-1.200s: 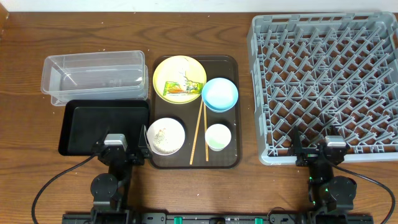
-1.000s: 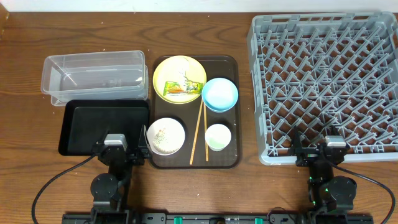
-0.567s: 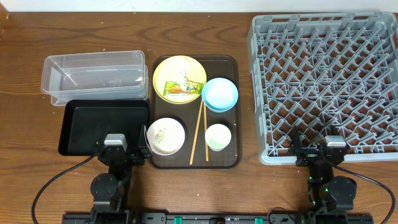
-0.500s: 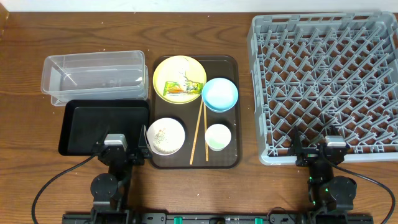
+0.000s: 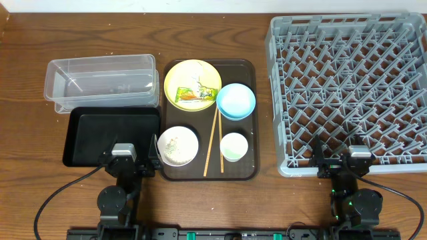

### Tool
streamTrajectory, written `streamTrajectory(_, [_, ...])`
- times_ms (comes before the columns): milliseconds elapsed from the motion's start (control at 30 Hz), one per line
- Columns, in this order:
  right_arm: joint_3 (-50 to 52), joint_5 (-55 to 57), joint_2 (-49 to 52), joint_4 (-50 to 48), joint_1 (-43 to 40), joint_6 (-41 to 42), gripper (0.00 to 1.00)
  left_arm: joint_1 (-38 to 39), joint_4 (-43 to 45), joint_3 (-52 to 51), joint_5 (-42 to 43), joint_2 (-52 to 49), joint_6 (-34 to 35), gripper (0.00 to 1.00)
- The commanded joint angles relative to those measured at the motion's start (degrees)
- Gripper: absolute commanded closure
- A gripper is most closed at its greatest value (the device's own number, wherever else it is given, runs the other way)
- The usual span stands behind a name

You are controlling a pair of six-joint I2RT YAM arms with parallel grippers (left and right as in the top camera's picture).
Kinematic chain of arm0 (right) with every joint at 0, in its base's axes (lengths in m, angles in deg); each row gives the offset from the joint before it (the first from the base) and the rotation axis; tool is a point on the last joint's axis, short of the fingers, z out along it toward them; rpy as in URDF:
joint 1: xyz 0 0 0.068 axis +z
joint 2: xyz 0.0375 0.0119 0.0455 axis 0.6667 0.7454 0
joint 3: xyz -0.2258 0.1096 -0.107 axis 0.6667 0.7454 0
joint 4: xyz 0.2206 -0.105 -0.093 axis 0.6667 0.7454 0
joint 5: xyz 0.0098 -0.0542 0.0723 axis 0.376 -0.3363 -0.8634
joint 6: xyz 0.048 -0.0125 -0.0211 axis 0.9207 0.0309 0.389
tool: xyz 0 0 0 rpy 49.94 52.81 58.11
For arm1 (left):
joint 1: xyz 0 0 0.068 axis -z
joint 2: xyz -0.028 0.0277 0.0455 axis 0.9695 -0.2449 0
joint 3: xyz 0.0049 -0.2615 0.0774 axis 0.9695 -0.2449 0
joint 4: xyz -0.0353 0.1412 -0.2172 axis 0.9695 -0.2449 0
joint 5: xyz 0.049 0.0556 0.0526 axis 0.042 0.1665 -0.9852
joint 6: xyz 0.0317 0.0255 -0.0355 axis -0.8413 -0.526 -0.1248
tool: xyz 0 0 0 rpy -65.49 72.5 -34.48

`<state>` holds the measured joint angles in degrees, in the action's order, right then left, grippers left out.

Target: Sort waste into correct bins and load items into the dishwasher rack

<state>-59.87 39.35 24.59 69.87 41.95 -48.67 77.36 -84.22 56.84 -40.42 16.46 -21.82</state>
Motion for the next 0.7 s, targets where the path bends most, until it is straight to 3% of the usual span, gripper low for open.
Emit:
streamTrajectory(0, [0.24,0.39,-0.39,0.07,0.63,0.2,0.01,-0.35,-2.69,-0.48,-0.48,0.37,-0.98,0.01])
streamTrajectory(500, [0.2,-0.02,-0.31,0.02,0.63,2.43,0.01,-0.35,-2.6,-0.44,-0.68,0.37,0.02,0.01])
streamTrajectory(667, [-3.21,0.31,0.5,4.44,0.59,5.92,0.01,-0.35,-5.4,2.16,-0.68,-1.01,0.81,0.01])
